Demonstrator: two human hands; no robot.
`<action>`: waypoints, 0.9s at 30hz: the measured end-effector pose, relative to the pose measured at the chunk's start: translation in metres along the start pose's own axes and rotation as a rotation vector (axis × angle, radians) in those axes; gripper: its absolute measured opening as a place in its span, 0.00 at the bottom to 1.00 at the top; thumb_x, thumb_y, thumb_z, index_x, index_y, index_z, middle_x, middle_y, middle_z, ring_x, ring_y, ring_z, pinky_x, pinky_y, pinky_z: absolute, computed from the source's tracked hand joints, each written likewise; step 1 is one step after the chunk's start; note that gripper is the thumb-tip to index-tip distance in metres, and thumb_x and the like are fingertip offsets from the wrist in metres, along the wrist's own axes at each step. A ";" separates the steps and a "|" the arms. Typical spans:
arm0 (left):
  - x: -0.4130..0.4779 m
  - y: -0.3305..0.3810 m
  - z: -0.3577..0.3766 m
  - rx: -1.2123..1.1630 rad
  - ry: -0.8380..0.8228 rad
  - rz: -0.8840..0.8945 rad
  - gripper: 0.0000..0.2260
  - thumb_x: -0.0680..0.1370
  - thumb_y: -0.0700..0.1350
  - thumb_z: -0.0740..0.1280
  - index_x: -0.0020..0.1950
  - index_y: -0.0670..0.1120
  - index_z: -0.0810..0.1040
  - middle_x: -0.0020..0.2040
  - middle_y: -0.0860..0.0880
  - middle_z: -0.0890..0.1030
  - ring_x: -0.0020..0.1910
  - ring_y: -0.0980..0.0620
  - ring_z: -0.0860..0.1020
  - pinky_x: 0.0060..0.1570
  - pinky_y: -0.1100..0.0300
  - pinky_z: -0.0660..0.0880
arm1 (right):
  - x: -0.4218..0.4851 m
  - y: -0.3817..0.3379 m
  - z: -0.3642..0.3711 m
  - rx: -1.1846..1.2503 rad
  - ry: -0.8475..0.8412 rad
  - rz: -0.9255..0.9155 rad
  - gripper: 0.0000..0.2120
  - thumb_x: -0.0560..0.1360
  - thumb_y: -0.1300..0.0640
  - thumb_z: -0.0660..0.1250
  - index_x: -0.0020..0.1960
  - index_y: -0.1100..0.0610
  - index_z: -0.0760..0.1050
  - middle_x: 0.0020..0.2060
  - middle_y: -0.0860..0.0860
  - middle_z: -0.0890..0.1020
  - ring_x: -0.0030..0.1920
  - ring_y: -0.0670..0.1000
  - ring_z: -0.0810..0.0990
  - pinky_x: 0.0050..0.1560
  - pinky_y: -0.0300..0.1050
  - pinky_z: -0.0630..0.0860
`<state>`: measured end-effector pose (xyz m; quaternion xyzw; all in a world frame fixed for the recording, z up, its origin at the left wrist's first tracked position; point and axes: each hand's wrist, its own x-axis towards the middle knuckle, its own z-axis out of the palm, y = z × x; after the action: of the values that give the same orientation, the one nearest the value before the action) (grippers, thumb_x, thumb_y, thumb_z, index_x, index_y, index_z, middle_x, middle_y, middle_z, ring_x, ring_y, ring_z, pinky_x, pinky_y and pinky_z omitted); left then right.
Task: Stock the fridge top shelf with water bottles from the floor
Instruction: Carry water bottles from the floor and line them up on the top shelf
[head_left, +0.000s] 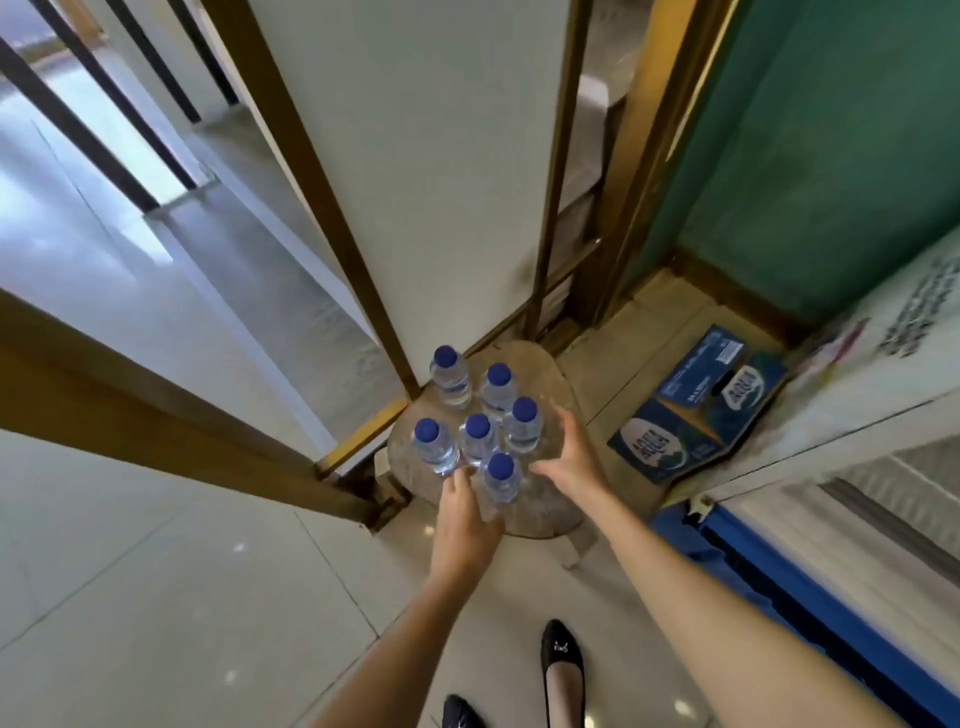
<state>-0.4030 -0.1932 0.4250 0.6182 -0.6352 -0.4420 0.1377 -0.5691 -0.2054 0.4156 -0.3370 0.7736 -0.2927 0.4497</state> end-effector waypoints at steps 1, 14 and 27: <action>0.003 -0.007 0.011 -0.038 0.014 -0.009 0.26 0.72 0.44 0.71 0.68 0.50 0.65 0.59 0.55 0.70 0.59 0.56 0.70 0.55 0.61 0.71 | 0.012 0.006 0.006 0.017 0.000 -0.016 0.42 0.67 0.62 0.76 0.75 0.50 0.58 0.70 0.49 0.67 0.70 0.50 0.66 0.67 0.48 0.69; 0.048 -0.036 0.091 -0.351 0.306 -0.177 0.30 0.67 0.43 0.77 0.66 0.49 0.67 0.57 0.49 0.70 0.53 0.54 0.71 0.54 0.61 0.69 | 0.074 0.061 0.059 0.309 0.084 -0.103 0.29 0.62 0.57 0.78 0.62 0.52 0.74 0.55 0.49 0.82 0.57 0.48 0.80 0.60 0.47 0.76; 0.018 -0.035 0.048 -0.591 -0.055 -0.071 0.20 0.71 0.39 0.74 0.61 0.49 0.74 0.53 0.49 0.82 0.53 0.53 0.81 0.50 0.63 0.77 | -0.009 0.107 0.022 0.321 0.325 -0.026 0.23 0.62 0.63 0.78 0.52 0.52 0.74 0.43 0.44 0.81 0.43 0.42 0.80 0.42 0.35 0.76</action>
<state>-0.4177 -0.1853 0.3656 0.5609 -0.4605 -0.6289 0.2789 -0.5738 -0.1378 0.3300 -0.2194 0.7751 -0.4682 0.3631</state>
